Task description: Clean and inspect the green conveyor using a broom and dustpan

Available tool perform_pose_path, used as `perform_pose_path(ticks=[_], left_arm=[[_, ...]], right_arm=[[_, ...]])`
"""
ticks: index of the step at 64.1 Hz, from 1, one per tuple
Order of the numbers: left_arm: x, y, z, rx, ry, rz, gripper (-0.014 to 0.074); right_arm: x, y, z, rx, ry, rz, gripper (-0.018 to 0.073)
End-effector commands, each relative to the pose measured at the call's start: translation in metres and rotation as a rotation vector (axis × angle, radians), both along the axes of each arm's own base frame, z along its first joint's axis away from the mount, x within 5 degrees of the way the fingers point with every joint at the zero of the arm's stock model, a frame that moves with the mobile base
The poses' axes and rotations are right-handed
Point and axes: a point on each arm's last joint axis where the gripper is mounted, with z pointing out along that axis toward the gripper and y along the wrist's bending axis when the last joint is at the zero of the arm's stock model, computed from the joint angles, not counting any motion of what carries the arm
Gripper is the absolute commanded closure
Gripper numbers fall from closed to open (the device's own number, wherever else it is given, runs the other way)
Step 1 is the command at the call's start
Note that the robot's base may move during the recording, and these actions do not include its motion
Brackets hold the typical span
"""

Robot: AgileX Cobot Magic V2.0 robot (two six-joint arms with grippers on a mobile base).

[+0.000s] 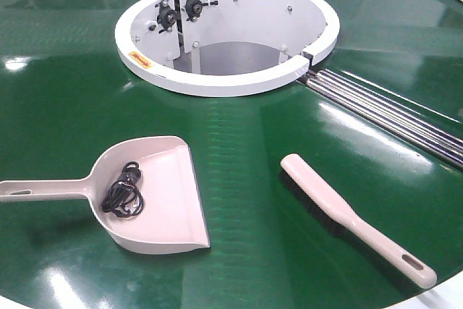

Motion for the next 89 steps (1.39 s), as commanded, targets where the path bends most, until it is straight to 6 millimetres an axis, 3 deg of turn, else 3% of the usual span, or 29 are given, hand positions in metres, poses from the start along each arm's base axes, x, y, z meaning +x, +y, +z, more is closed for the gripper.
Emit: perform_pose_path(ticks=[1,89], left_arm=[[-0.0007,0.0003,0.0037,-0.025,-0.071,0.0,0.0603],[-0.0007,0.0003,0.0037,-0.025,-0.071,0.0,0.0603]], right_arm=[[-0.0014,-0.0004,0.0068,-0.013,-0.087,-0.008,0.0568],[-0.0013,-0.0004,0.0059,-0.034,-0.08,-0.009,0.0568]])
